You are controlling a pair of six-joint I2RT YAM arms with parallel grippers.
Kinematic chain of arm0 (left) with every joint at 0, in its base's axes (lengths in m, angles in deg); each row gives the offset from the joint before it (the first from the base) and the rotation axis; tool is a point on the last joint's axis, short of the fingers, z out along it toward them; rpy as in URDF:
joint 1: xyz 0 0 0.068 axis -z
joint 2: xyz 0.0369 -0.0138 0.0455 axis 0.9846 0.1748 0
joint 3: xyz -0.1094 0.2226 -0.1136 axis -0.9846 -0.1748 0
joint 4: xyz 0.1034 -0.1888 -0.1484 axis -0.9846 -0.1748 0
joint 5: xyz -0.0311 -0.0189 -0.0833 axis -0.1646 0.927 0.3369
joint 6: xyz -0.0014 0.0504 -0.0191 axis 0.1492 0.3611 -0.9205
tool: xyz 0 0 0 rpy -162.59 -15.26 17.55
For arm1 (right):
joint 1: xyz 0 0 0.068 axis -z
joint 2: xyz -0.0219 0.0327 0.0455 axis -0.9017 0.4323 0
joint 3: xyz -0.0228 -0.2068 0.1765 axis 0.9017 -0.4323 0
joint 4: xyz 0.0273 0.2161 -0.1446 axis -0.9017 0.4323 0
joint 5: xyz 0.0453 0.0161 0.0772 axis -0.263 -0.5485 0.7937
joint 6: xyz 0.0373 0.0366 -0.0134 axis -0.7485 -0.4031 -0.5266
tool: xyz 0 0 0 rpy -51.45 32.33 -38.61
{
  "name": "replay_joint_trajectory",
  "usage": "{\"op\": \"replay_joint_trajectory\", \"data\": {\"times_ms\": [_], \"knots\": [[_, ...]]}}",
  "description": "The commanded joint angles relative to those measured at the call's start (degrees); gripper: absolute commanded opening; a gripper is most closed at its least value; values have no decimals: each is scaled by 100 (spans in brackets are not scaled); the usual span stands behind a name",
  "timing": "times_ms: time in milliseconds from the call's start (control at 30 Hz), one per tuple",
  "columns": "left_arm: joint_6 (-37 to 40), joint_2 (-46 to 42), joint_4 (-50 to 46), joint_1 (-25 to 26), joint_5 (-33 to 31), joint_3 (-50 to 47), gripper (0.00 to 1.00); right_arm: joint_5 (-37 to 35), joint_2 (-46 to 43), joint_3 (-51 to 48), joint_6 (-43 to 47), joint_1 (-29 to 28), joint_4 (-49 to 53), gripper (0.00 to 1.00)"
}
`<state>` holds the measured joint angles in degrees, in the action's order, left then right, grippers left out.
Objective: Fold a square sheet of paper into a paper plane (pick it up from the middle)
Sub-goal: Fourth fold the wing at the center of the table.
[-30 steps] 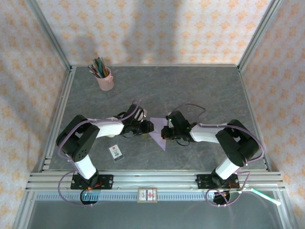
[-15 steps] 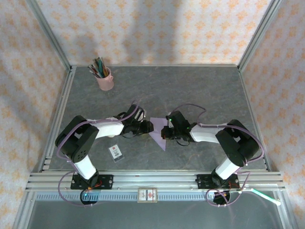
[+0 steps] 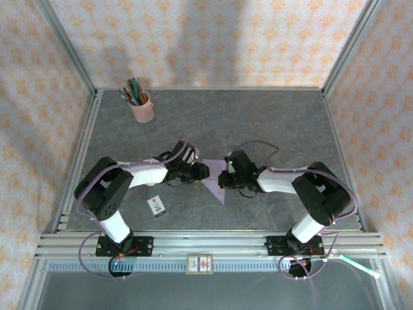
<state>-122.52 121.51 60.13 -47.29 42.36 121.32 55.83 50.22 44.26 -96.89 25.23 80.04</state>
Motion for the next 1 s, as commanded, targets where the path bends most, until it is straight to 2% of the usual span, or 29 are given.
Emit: {"op": "replay_joint_trajectory", "data": {"times_ms": [0, 67, 200, 367, 500, 700, 967], "knots": [[129, -253, -450, 22, -538, 89, 42, -160, 160, -196, 26, 36, 330, 0], [124, -186, -465, 23, -489, 86, 42, -57, 110, -184, 45, 41, 275, 0], [11, -89, -257, 49, -233, 29, 42, 175, -219, -137, -20, 40, 187, 9], [2, -74, -216, 49, -194, 21, 43, 337, -703, -73, -162, 40, 182, 14], [0, -69, -208, 49, -194, 2, 43, 222, -778, -80, -116, 40, 250, 14], [-17, -56, -183, 49, -177, -28, 43, 149, -405, -95, -64, 41, 231, 10], [-33, 3, -156, 75, -72, -50, 46, -300, -158, -139, -14, 58, 419, 4]]}}
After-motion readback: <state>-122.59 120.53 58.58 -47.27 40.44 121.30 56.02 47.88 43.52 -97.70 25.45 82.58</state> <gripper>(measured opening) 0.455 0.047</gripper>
